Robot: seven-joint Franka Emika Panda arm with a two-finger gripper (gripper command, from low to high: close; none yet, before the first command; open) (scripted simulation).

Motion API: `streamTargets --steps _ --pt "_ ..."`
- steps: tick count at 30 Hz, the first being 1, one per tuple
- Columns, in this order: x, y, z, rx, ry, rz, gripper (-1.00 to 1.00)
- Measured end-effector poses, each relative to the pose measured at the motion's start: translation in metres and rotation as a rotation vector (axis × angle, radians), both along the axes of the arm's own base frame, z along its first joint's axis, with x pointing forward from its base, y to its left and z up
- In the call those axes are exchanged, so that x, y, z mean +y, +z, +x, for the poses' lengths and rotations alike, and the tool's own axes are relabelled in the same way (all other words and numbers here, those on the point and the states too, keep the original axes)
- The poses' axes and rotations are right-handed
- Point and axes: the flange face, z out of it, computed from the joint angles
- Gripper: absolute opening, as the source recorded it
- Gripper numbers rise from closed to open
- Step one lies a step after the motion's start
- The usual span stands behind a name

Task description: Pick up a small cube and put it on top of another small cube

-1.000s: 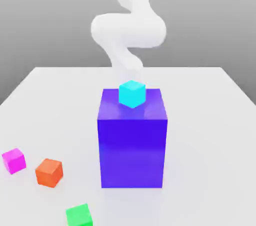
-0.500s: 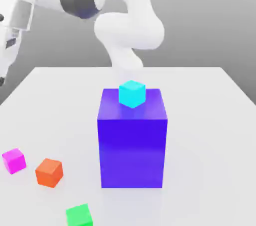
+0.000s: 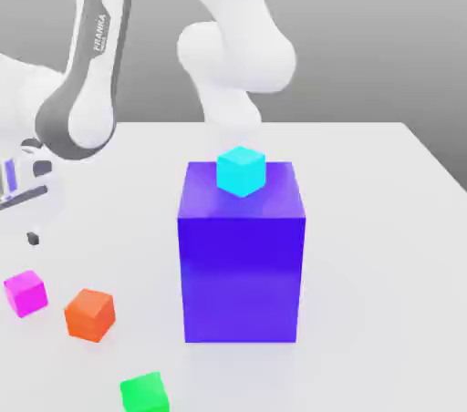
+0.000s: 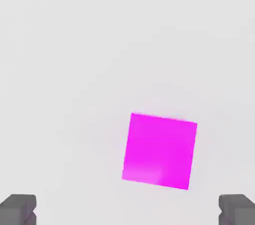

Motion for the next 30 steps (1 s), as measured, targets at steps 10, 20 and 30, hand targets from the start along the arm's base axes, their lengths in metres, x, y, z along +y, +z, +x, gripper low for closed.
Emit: streamTargets --steps 10,20,30 --pt "-0.001 -0.056 -0.003 0.001 -0.021 0.005 -1.0" --pt "0.04 0.015 0.057 0.004 0.201 0.009 -1.0" --pt "0.223 0.014 0.201 0.003 0.884 0.003 -1.0"
